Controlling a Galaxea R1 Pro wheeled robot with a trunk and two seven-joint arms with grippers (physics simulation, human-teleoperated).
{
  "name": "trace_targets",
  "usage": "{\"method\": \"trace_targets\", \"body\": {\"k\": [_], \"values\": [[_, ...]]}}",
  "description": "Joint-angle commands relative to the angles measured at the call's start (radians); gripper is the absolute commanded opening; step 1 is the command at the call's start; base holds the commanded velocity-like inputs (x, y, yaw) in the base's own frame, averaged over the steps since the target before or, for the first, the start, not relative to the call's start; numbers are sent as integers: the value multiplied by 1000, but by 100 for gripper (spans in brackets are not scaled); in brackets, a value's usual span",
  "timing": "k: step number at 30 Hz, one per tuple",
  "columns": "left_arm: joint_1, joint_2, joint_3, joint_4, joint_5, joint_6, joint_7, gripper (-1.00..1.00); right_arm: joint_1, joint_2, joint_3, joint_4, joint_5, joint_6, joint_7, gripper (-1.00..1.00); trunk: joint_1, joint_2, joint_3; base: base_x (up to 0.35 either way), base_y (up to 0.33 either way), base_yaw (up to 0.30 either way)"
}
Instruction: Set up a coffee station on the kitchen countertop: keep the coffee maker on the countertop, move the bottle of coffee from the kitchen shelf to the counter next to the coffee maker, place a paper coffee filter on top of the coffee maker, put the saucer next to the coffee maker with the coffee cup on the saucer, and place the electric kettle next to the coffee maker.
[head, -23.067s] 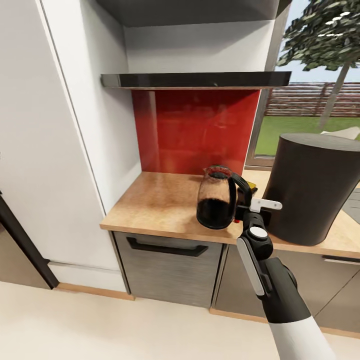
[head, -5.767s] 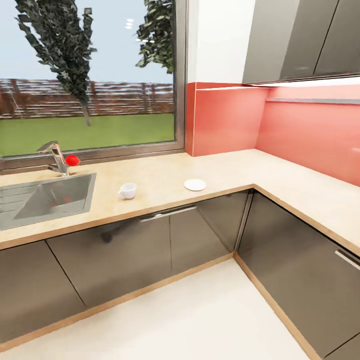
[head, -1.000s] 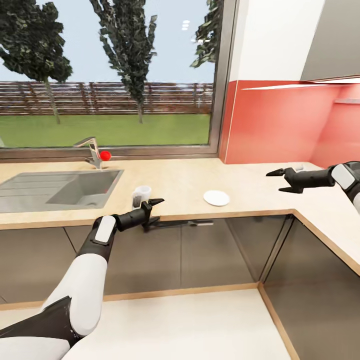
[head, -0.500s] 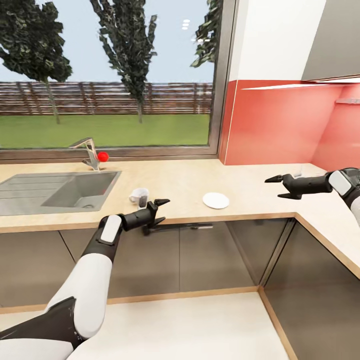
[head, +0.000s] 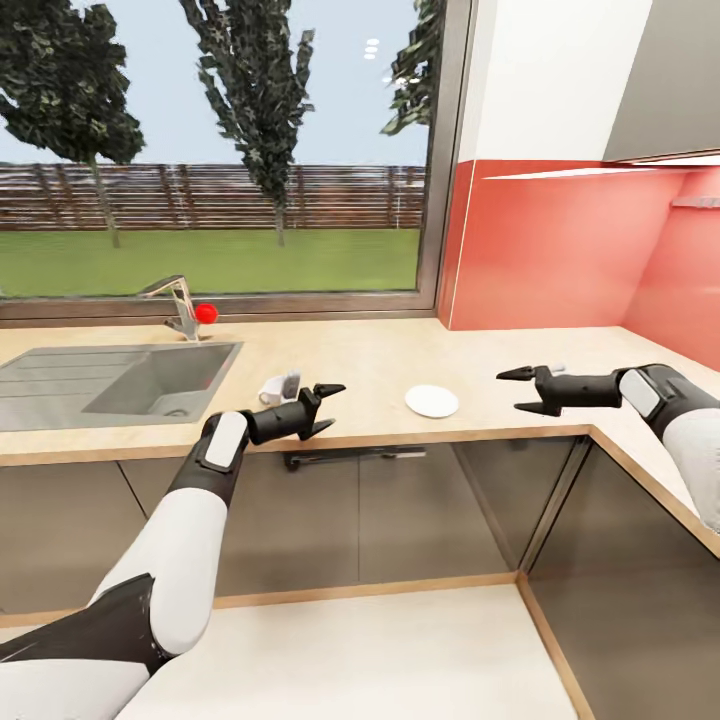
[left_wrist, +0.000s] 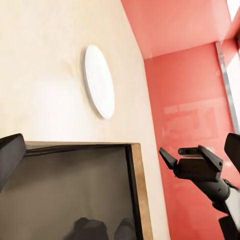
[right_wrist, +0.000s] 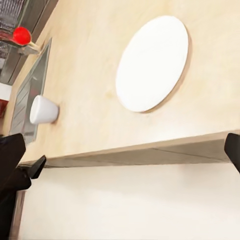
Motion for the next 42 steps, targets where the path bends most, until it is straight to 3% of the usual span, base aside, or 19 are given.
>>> {"method": "trace_targets", "body": {"k": [1,6,16,26,42], "values": [[-4,-1,8,0,-8,6,-7,100,3,11,2,-1,-9,7,-1,100,0,-1,-1,0,0,0],[-7,-1,18,2,-8,3,-11,100,11,62,2,0,-9,3,-3,100,0,-1,-1,25,-27,0],[-8,-1,19,2,-8,4,-13,100,21,100,1,2,-9,2,-6,100,0,-1,-1,116,-145,0],[-8,-1,20,2,-8,4,-14,100,22,105,1,2,-8,2,-7,100,0,-1,-1,159,-244,20],[-8,-1,20,2,-8,4,-14,100,23,106,1,3,-7,2,-8,100,0,-1,4,75,-70,129]]}}
